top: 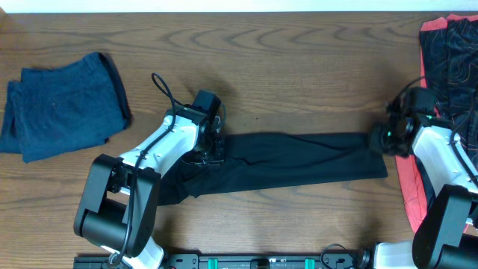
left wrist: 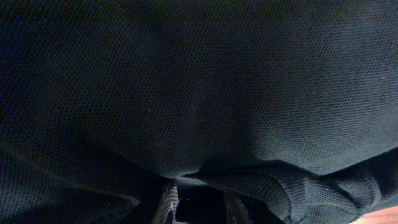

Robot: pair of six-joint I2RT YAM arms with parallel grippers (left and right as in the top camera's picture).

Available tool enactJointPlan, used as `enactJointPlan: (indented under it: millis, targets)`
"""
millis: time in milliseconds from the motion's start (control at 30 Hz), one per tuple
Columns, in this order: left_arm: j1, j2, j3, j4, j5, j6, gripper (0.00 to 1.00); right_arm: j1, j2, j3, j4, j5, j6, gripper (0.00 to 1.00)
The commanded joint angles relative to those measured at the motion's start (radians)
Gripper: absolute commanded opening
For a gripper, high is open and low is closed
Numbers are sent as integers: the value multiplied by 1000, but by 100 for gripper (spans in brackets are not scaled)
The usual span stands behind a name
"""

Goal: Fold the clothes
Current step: 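Lift the strip's right end with the right gripper and pull it rightward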

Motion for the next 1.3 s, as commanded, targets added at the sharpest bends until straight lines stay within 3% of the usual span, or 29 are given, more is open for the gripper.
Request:
enactJointPlan:
  millis: [0, 333, 633, 767, 1000, 1267]
  targets:
    - [0, 14, -11, 2, -3, 13, 28, -3, -14, 90, 64, -144, 19, 1]
    - [0, 14, -11, 20, -3, 13, 28, -2, -13, 182, 137, -212, 17, 1]
    - [0, 14, -12, 19, -3, 13, 28, 0, -13, 188, 340, -317, 18, 1]
    - [0, 14, -11, 19, -3, 13, 28, 10, -13, 188, 274, -267, -17, 1]
    - [0, 14, -11, 20, -3, 13, 28, 13, -11, 146, 72, -8, -43, 1]
    - [0, 14, -12, 19, -3, 13, 28, 13, -11, 22, 88, 87, -77, 2]
